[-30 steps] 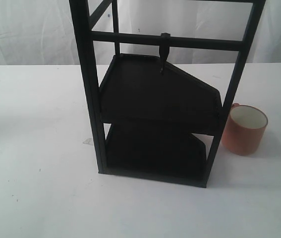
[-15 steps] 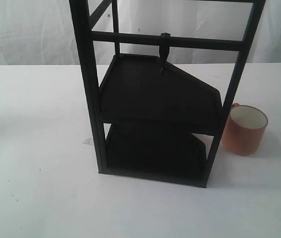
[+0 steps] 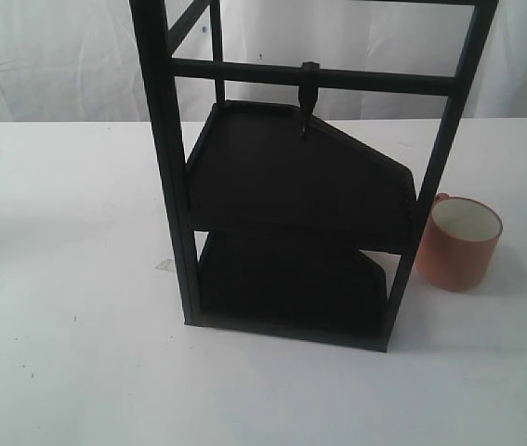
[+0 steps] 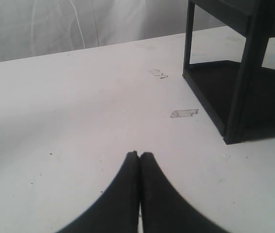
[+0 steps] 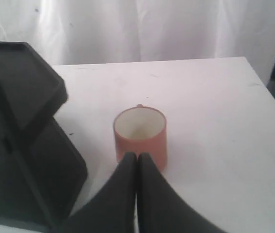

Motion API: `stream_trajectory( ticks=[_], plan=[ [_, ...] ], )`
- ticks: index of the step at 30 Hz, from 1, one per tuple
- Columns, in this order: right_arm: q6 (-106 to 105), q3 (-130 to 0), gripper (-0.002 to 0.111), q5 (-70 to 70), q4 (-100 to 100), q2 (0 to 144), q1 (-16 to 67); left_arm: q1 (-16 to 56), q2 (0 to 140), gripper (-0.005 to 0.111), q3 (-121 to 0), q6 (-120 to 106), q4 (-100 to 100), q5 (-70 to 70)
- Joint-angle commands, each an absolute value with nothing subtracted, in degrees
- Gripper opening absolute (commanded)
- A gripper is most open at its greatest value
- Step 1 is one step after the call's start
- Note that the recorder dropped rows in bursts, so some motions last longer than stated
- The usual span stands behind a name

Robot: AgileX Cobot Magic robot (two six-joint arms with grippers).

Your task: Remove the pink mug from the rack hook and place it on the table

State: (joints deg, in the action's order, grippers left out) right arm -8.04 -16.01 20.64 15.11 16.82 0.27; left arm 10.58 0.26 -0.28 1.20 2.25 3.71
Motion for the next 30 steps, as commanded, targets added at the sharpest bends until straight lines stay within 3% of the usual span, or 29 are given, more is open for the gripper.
stream_trajectory(
  ticks=[1, 7, 30],
  plan=[
    [8.16, -8.08, 0.0, 14.73, 1.61, 10.29, 0.0, 10.3, 0.0, 0.0, 0.0, 1.28, 2.88, 3.94],
    [7.75, 0.0, 0.0, 14.24, 1.24, 4.12, 0.0, 10.3, 0.0, 0.0, 0.0, 1.28, 2.88, 3.94],
    [8.81, 0.0, 0.0, 16.62, 0.0, 0.51, 0.0, 10.3, 0.0, 0.0, 0.0, 1.28, 2.88, 3.94]
  ],
)
